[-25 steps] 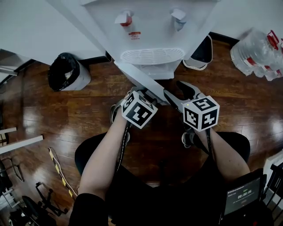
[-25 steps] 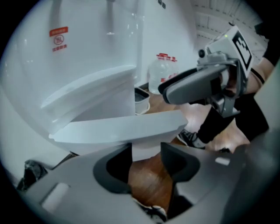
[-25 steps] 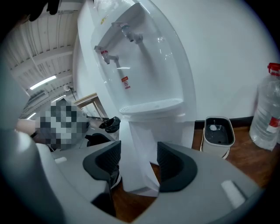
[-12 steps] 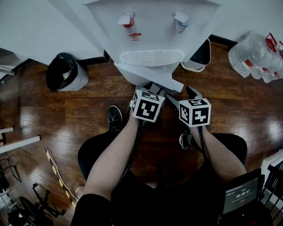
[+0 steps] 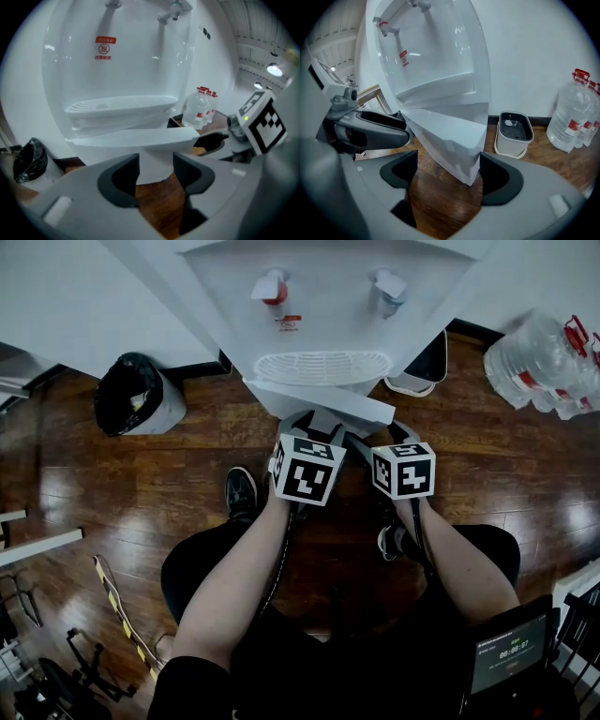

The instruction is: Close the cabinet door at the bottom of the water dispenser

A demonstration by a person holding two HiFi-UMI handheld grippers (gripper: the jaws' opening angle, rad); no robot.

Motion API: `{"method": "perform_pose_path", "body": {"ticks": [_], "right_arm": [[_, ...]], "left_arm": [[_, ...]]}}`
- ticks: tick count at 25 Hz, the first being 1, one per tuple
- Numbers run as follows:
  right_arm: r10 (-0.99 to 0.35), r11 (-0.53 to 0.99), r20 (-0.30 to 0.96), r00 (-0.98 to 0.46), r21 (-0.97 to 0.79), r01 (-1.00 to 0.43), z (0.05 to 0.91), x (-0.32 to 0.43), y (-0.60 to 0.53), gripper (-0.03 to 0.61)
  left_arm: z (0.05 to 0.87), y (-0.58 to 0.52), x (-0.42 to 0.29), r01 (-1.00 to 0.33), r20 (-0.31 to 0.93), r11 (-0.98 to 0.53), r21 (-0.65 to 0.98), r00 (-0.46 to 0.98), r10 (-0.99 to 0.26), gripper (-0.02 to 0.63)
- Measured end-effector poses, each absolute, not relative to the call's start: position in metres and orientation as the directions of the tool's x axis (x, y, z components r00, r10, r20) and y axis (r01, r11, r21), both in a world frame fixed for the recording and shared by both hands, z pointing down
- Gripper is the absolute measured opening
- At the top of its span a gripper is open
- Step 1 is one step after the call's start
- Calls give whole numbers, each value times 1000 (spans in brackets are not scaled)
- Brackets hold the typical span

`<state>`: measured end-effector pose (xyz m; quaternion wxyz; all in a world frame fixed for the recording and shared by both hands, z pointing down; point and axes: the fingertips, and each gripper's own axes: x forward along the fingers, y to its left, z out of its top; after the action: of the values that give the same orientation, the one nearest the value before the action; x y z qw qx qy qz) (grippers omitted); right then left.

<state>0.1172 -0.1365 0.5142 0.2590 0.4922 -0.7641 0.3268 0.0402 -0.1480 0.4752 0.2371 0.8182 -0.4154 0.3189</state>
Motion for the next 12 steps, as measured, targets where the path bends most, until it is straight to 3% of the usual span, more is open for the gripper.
{"method": "perform_pose_path", "body": {"ticks": [12], "right_arm": [[-562, 259, 779, -277, -152, -954, 546, 130, -172, 385]], "left_arm": [[511, -186, 4, -906, 766, -393, 159, 364, -530, 257]]}}
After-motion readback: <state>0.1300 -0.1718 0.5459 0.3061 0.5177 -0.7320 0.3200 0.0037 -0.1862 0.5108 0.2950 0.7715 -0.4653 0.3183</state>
